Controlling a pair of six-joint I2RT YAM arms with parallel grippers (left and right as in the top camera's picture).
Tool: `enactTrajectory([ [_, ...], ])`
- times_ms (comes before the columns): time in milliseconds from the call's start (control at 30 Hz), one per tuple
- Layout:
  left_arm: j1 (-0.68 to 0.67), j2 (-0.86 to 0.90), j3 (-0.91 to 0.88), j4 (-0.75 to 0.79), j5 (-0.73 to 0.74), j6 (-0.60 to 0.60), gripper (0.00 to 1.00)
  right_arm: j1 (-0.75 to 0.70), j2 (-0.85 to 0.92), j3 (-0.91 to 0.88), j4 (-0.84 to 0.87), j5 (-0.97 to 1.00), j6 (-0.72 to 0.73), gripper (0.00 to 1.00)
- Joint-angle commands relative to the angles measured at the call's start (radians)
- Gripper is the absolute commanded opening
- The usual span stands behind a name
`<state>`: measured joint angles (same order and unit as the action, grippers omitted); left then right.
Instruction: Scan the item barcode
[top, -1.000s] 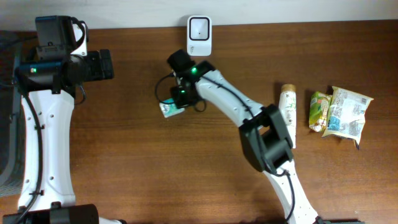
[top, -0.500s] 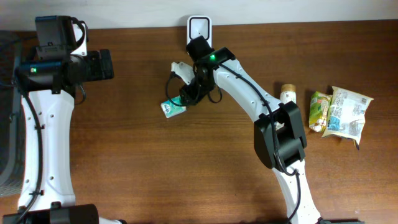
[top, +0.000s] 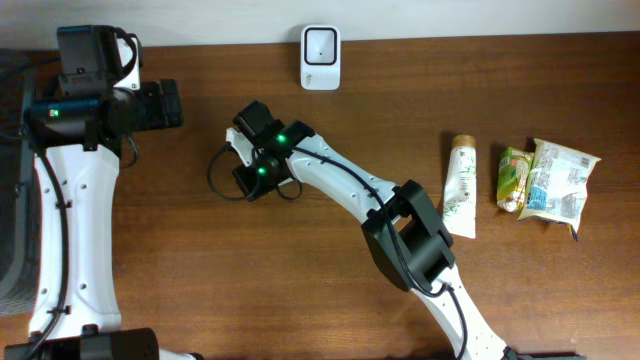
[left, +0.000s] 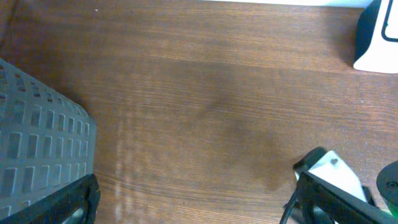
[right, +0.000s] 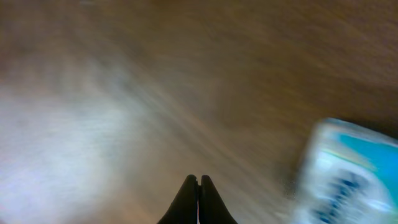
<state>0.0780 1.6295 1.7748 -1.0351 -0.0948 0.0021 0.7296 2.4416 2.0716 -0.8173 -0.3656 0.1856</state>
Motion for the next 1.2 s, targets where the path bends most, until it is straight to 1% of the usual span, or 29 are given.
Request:
enactTrajectory([
  [0,0.002,-0.016,0.003,0.001,-0.007,-0.01,0.99,-0.019,0.006,-0.011,-0.032,0.175,0.042,0.04],
  [100,0.002,-0.016,0.003,0.001,-0.007,-0.01,0.99,-0.026,0.006,-0.011,-0.07,0.305,0.086,0.04],
  [167,0.002,-0.016,0.003,0.001,-0.007,-0.01,0.99,-0.038,0.006,-0.011,-0.095,0.352,0.085,0.04],
  [500,0.002,-0.016,0.003,0.001,-0.007,-0.01,0.99,-0.144,-0.042,-0.011,-0.219,0.348,0.085,0.04],
  [533,0.002,-0.016,0.003,0.001,-0.007,-0.01,0.99,-0.161,-0.053,-0.011,-0.227,0.33,0.084,0.04],
  [667,0.002,-0.016,0.003,0.001,-0.007,-0.01,0.99,-0.187,-0.119,-0.011,-0.223,0.082,-0.035,0.04],
  [700,0.002,-0.016,0.003,0.001,-0.007,-0.01,0.99,-0.189,-0.137,-0.011,-0.224,0.057,-0.055,0.06],
  [733,0.002,-0.016,0.003,0.001,-0.007,-0.01,0.99,-0.196,-0.159,-0.011,-0.224,0.061,-0.059,0.17],
  [767,0.002,-0.016,0.003,0.001,-0.007,-0.01,0.99,-0.207,-0.174,-0.011,-0.222,0.062,-0.079,0.32],
  [800,0.002,-0.016,0.003,0.001,-0.007,-0.01,0.99,-0.219,-0.18,-0.011,-0.219,0.063,-0.106,0.49],
  [833,0.002,-0.016,0.003,0.001,-0.007,-0.01,0.99,-0.238,-0.18,-0.011,-0.215,0.062,-0.121,0.56],
  [867,0.002,-0.016,0.003,0.001,-0.007,-0.01,0.99,-0.255,-0.175,-0.011,-0.212,0.062,-0.131,0.6],
  [933,0.002,-0.016,0.003,0.001,-0.007,-0.01,0.99,-0.283,-0.153,-0.011,-0.202,0.058,-0.156,0.62],
  [1000,0.002,-0.016,0.003,0.001,-0.007,-0.01,0.99,-0.305,-0.111,-0.012,-0.178,0.033,-0.171,0.6],
  [1033,0.002,-0.016,0.003,0.001,-0.007,-0.01,0.99,-0.312,-0.083,-0.013,-0.159,-0.026,-0.201,0.58],
  [1067,0.002,-0.016,0.003,0.001,-0.007,-0.01,0.99,-0.314,-0.067,-0.013,-0.149,-0.049,-0.211,0.52],
  [1100,0.002,-0.016,0.003,0.001,-0.007,-0.01,0.99,-0.317,-0.051,-0.013,-0.136,-0.05,-0.211,0.48],
  [1167,0.002,-0.016,0.003,0.001,-0.007,-0.01,0.99,-0.318,-0.029,-0.013,-0.116,-0.051,-0.211,0.43],
])
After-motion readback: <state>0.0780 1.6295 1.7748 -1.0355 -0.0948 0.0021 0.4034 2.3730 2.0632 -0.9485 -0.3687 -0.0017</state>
